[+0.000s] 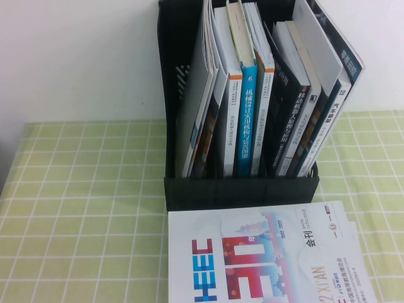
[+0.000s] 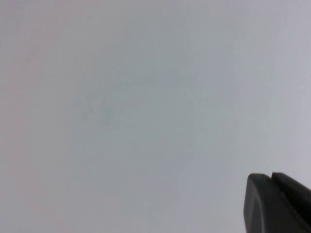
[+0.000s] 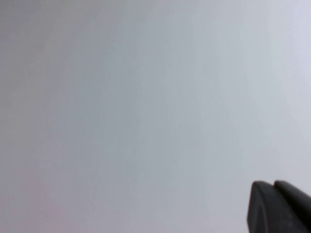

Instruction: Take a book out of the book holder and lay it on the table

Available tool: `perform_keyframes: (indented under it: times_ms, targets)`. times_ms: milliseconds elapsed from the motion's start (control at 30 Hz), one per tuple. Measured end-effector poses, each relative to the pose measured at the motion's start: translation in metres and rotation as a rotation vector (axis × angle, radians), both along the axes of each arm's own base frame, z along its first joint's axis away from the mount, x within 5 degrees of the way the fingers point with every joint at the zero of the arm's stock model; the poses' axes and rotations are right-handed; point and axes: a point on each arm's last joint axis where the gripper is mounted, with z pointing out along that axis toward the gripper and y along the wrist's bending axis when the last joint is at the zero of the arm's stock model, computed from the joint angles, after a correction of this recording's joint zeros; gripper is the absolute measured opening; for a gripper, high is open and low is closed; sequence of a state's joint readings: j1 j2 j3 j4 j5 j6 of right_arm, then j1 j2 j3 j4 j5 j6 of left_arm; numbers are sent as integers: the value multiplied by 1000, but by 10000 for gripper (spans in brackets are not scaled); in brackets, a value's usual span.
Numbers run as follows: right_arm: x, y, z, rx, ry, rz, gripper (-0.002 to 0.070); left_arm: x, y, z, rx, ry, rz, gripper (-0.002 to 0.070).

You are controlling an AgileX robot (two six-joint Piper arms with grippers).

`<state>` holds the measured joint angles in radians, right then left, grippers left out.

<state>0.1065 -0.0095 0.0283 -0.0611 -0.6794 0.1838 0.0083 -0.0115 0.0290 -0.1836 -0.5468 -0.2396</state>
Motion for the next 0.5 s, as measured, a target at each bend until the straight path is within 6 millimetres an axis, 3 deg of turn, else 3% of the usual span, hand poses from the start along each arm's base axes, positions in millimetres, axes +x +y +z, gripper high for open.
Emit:
perform_keyframes:
  times_ms: [200,333,500]
  targets:
    - [-6,-2,6,37,-91,5,-2,-9,1,11,-24,-154,2,-3]
    - [-8,-5,9,87,-134,8,-2,-8,0,13,-36,-144,-31,-3]
    - [-9,-10,10,198,-137,41,-2,-12,-5,37,-1,-113,-67,-3]
